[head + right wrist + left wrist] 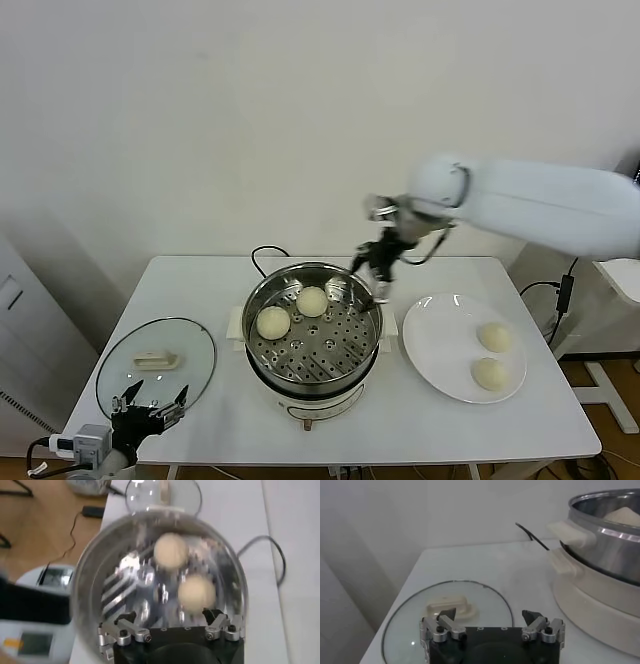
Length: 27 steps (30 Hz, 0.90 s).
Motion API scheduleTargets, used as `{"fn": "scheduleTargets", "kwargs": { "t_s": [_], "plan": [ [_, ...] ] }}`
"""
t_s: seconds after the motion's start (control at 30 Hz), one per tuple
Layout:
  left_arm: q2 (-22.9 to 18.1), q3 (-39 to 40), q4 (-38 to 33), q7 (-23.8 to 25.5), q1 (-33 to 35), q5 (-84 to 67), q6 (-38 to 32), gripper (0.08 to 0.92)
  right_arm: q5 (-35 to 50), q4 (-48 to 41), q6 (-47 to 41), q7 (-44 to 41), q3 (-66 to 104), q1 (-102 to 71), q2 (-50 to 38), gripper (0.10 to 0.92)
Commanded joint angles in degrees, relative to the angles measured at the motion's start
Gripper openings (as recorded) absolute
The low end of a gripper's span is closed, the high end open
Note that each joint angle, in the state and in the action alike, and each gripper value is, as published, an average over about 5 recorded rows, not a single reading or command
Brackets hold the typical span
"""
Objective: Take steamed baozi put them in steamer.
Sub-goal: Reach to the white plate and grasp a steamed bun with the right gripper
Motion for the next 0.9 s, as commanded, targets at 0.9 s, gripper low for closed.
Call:
{"fn": "scheduleTargets", "kwargs": {
  "t_s": [0.9],
  "plan": [
    [-0.5,0.9,0.3,0.1,-0.5,0.3,0.3,0.823,-35.7,-15.4,23.3,-7.8,18.4,-31.1,-15.5,0.823]
  ]
}}
